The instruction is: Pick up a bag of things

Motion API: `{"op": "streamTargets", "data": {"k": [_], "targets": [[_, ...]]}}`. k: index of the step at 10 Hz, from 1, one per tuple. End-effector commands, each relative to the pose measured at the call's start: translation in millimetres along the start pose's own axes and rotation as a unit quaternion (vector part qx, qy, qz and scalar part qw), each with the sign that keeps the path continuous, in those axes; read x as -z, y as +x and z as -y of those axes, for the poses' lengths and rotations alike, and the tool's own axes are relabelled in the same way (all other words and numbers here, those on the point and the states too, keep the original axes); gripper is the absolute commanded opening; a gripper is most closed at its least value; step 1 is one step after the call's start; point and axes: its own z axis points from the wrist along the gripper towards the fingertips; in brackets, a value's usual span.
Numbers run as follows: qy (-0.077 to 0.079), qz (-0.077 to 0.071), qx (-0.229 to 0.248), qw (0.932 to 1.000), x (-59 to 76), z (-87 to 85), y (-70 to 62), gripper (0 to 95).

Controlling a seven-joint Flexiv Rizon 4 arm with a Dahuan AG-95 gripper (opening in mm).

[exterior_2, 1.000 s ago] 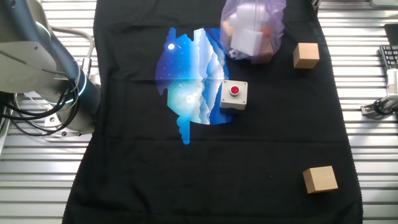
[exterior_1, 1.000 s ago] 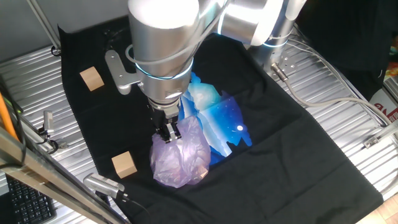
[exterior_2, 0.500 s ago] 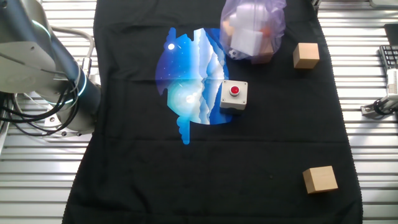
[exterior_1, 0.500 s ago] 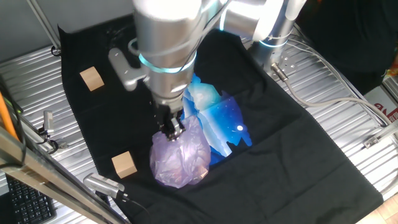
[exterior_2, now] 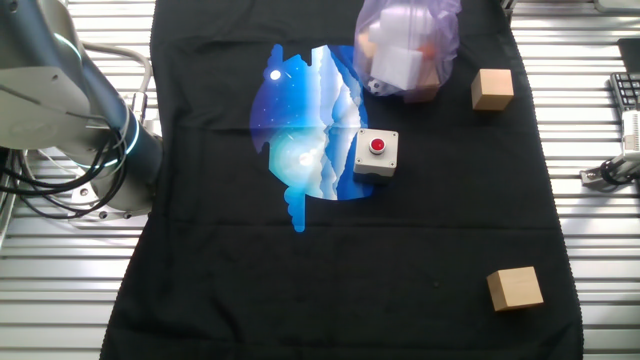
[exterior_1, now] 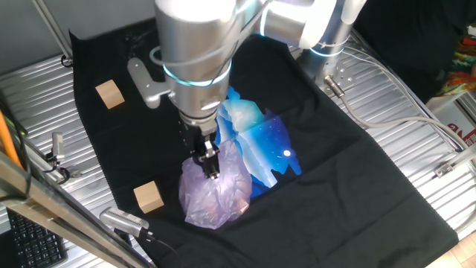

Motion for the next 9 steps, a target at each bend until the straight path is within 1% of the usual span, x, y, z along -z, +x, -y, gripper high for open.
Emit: {"op": "streamTargets", "data": {"k": [1, 2, 3, 4, 5, 6, 8, 9], "targets": [[-0.005, 0.001, -0.006, 1.0000, -0.2, -0.2, 1.5, 95.0], [-0.015, 0.002, -0.012, 0.9998, -1.9, -0.4, 2.0, 95.0], [-0.021, 0.005, -0.014, 0.9997, -5.2, -0.8, 3.0, 95.0], [-0.018, 0.010, -0.016, 0.9997, -12.7, -2.0, 5.4, 95.0], [-0.018, 0.011, -0.019, 0.9996, -19.3, -3.1, 7.8, 95.0], [-0.017, 0.010, -0.021, 0.9996, -22.2, -3.6, 8.9, 95.0], [-0.016, 0.010, -0.021, 0.9996, -23.3, -3.8, 9.4, 95.0], [-0.012, 0.011, -0.023, 0.9996, -24.4, -4.0, 9.8, 95.0]]}}
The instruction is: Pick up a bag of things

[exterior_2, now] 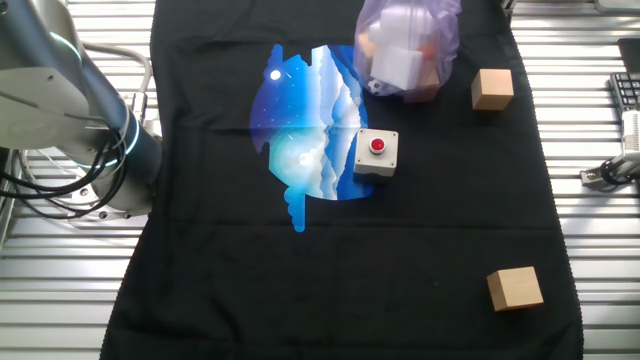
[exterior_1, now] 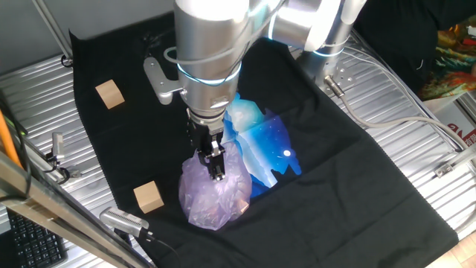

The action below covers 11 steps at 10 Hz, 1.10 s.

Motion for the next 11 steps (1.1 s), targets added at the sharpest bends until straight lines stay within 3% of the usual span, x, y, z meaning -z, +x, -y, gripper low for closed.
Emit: {"op": "streamTargets", "data": {"k": [1, 6, 7, 9, 11], "targets": [[0.005, 0.007, -0.006, 0.9999, -3.5, -0.8, -2.0, 95.0], [0.019, 0.005, -0.012, 0.9997, -13.5, -2.7, 2.1, 95.0], [0.033, 0.005, -0.010, 0.9994, -22.4, -4.5, 6.2, 95.0], [0.042, 0.007, -0.006, 0.9991, -27.7, -5.7, 9.2, 95.0], [0.042, 0.005, -0.004, 0.9991, -27.7, -5.6, 9.2, 95.0]]}}
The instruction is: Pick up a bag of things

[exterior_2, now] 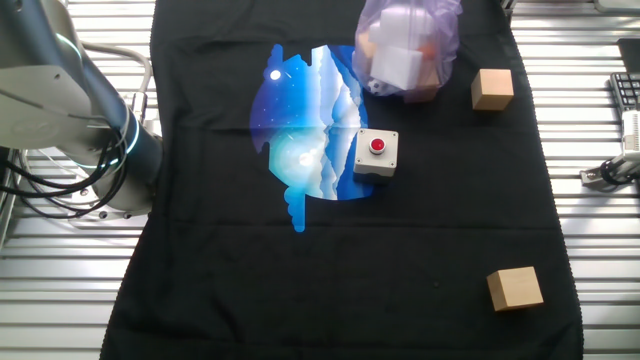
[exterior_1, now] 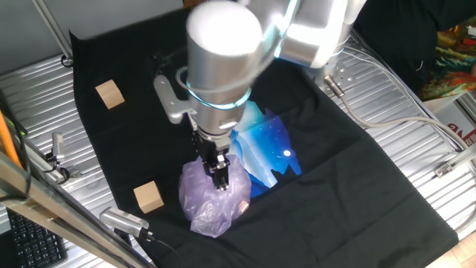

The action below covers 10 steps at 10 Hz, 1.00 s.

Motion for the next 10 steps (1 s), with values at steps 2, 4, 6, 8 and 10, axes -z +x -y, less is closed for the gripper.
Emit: {"op": "streamTargets", "data": {"k": [2, 4, 6, 8, 10], "targets": [[-0.002, -0.002, 0.002, 1.0000, 0.6, -1.4, -1.3, 95.0], [-0.001, 0.001, 0.008, 1.0000, 0.6, -1.4, -1.3, 95.0], [-0.003, 0.013, 0.043, 0.9990, 0.6, -1.4, -1.3, 95.0], [-0.006, -0.001, 0.091, 0.9958, 0.6, -1.4, -1.3, 95.0], [-0.015, -0.007, 0.109, 0.9940, 0.6, -1.4, -1.3, 95.0]]}}
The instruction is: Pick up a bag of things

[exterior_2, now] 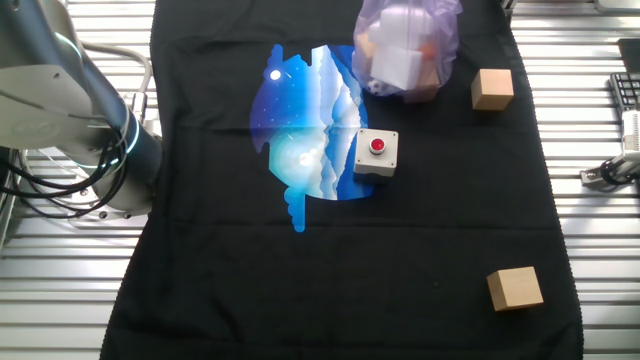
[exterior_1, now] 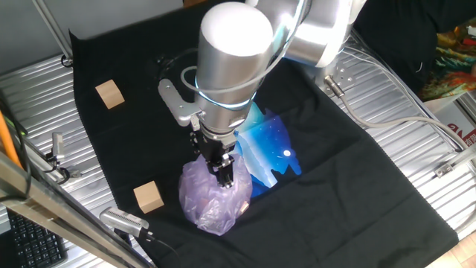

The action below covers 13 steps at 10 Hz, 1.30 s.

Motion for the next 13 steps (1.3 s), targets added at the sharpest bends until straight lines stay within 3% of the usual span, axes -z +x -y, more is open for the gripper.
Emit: {"op": "streamTargets", "data": {"k": [1, 5, 7, 13], "targets": [[-0.012, -0.015, 0.028, 0.9994, -0.3, -2.0, -2.2, 95.0], [-0.017, -0.022, -0.003, 0.9996, -0.3, -2.0, -2.2, 95.0], [0.004, -0.034, -0.009, 0.9994, -0.3, -2.0, -2.2, 95.0], [-0.003, -0.039, -0.010, 0.9992, -0.3, -2.0, -2.2, 95.0]]}}
